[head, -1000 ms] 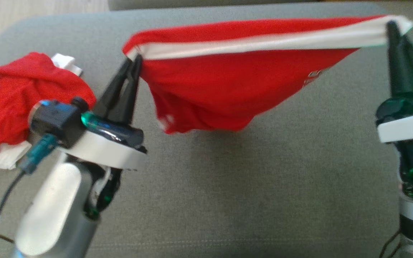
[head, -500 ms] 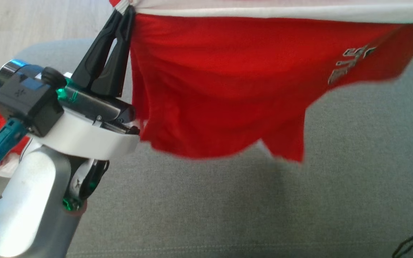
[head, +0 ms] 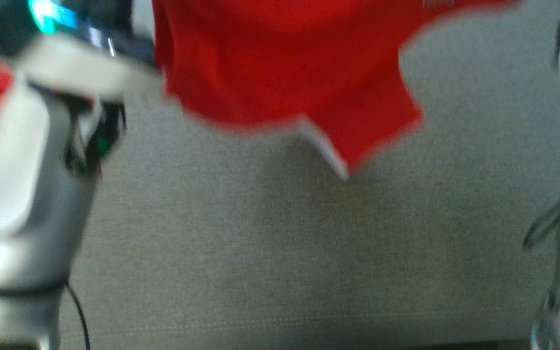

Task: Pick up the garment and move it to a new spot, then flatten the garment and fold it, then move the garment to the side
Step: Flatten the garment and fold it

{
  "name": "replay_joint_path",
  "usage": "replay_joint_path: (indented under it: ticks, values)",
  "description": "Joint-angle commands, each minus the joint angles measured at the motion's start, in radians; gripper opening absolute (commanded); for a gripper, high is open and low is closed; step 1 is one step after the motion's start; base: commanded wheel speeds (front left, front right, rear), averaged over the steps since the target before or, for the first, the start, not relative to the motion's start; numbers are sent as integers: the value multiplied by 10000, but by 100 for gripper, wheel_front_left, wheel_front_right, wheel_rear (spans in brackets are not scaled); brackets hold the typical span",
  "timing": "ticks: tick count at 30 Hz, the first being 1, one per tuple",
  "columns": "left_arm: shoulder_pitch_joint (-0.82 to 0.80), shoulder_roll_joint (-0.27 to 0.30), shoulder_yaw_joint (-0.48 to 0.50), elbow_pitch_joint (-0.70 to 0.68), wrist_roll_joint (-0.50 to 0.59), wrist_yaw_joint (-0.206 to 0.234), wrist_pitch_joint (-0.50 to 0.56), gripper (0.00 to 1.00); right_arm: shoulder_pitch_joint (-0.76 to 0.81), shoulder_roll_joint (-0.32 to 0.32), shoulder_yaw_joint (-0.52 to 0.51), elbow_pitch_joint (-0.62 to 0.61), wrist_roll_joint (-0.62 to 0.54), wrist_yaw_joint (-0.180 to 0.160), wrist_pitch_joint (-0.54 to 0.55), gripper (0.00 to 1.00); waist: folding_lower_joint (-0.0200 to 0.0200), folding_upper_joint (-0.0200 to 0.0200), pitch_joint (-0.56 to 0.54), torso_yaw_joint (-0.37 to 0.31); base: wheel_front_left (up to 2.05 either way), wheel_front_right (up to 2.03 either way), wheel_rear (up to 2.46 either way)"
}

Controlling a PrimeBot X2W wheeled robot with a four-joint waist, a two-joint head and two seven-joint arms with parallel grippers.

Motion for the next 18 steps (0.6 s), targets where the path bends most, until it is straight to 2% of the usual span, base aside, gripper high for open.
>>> replay_joint_path:
  ticks: [1, 2, 4, 10, 14, 18]
  values:
    - [-1251, 201, 525, 205, 110, -96, -189, 0, -1158, -162, 308, 113, -77, -7, -242, 0, 0, 0, 573, -180, 0, 0, 0]
    - [-1251, 201, 525, 205, 110, -96, -189, 0, -1158, -162, 308, 113, -77, -7, -242, 0, 0, 0, 573, -180, 0, 0, 0]
    - [-2327, 52, 508, 1215, 201, -273, -449, 0, -2472, -264, 623, 1030, -327, -7, -641, 0, 0, 0, 853, -263, 0, 0, 0]
    - [-5079, -305, 369, 4339, 781, -603, -1249, 0, -5718, -151, 1547, 4271, -1667, -7, -2262, 0, 0, 0, 1315, -439, 0, 0, 0]
    - [-5735, -685, 117, 6269, 1122, -785, -1428, 0, -6561, 163, 2286, 6765, -2610, -7, -3140, 0, 0, 0, 1430, -461, 0, 0, 0]
    - [-5436, -1193, 38, 7589, 1220, -896, -1449, 0, -6511, 454, 2934, 8980, -3166, -7, -3658, 0, 0, 0, 1661, -370, 0, 0, 0]
